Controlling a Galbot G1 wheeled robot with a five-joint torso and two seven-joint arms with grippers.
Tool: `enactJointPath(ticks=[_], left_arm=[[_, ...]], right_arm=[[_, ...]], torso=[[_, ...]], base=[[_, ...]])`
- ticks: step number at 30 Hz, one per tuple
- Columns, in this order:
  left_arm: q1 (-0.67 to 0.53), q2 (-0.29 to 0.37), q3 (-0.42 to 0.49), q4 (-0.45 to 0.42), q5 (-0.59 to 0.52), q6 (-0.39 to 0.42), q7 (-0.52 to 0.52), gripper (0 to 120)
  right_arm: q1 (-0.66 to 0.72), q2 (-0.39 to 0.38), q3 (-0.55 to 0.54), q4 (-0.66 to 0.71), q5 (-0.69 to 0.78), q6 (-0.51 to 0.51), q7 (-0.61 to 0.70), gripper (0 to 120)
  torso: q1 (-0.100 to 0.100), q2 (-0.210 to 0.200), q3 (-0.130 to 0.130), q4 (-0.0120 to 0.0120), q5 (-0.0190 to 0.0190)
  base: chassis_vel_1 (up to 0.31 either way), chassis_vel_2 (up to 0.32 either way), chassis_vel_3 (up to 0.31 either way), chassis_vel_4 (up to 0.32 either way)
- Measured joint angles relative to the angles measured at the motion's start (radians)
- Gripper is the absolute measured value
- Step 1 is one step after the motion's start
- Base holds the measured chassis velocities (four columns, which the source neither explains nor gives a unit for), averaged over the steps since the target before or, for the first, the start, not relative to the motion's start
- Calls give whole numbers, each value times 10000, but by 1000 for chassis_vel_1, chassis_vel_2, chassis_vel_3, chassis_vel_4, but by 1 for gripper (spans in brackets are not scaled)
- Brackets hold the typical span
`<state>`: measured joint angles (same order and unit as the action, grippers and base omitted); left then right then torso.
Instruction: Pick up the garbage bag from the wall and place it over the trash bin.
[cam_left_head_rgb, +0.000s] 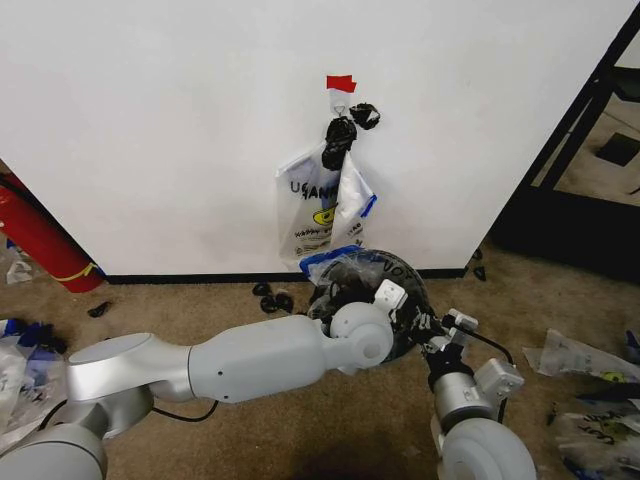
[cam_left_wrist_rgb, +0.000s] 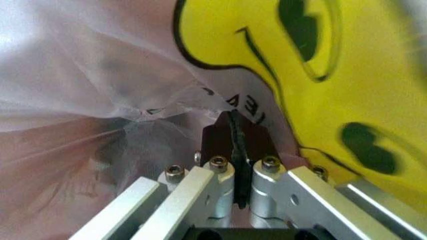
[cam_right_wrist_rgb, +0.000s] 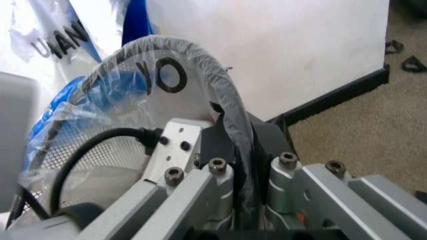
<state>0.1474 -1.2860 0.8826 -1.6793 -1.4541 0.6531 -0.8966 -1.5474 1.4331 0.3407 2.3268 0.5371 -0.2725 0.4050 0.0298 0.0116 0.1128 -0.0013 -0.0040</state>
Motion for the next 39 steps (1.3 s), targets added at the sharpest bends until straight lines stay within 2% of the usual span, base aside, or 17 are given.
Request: enactJointPath(ticks=[4, 10, 15, 17, 22, 26, 29, 31, 35, 36, 38, 39], left_arm=[[45, 36, -105, -76, 39, -40, -19, 0], [113, 610, -504, -1109, 396, -194, 37, 3], [400, 1677, -1212, -2659, 603, -273, 176, 24], [514, 1876, -1394, -2911, 649, -278, 185, 27], [1495, 3021, -2780, -4228, 1211, -297, 427, 49], [1886, 3529, -3014, -4536, 2033, -154, 617, 61], [2097, 3758, -3025, -4688, 2541, -20, 800, 75], [2124, 3769, -2995, -4687, 2596, 12, 822, 73], [2213, 3694, -2823, -4579, 2661, 107, 862, 58], [2236, 3659, -2777, -4556, 2676, 128, 866, 52], [2251, 3612, -2704, -4507, 2728, 143, 877, 47], [2251, 3591, -2663, -4463, 2770, 144, 890, 39]], right_arm=[[79, -7, 92, -106, 26, 2, -3, 1], [360, 11, 387, -513, 263, 6, 64, 1], [512, 41, 582, -739, 491, -29, 157, 1], [516, 44, 599, -757, 510, -35, 168, 1], [477, 96, 661, -801, 525, -49, 188, 1], [467, 113, 650, -802, 503, -67, 204, 1], [473, 155, 610, -802, 481, -90, 209, 1], [472, 173, 591, -801, 471, -95, 210, 1], [444, 213, 550, -756, 437, -108, 210, 1], [430, 213, 552, -732, 434, -110, 210, 1], [407, 193, 565, -703, 435, -111, 211, 1], [397, 174, 577, -679, 445, -112, 211, 1]], torso=[[0, 0, 0, 0, 0], [0, 0, 0, 1, 0], [0, 0, 0, 2, -2], [0, 0, 0, 0, -1], [0, 0, -1, 2, -2], [0, 0, 0, 3, -2], [0, 0, 0, 2, -2], [0, 0, -1, 1, -2], [0, 0, 0, 0, -1], [0, 0, 0, 0, -1], [0, 0, -1, 0, -1], [0, 1, 0, 0, 0]], base=[[0, 0, 0, 0], [0, 0, 0, 0], [0, 0, 0, 0], [0, 0, 0, 0], [0, 0, 0, 0], [0, 0, 0, 0], [0, 0, 0, 0], [0, 0, 0, 0], [0, 0, 0, 0], [0, 0, 0, 0], [0, 0, 0, 0], [0, 0, 0, 0]])
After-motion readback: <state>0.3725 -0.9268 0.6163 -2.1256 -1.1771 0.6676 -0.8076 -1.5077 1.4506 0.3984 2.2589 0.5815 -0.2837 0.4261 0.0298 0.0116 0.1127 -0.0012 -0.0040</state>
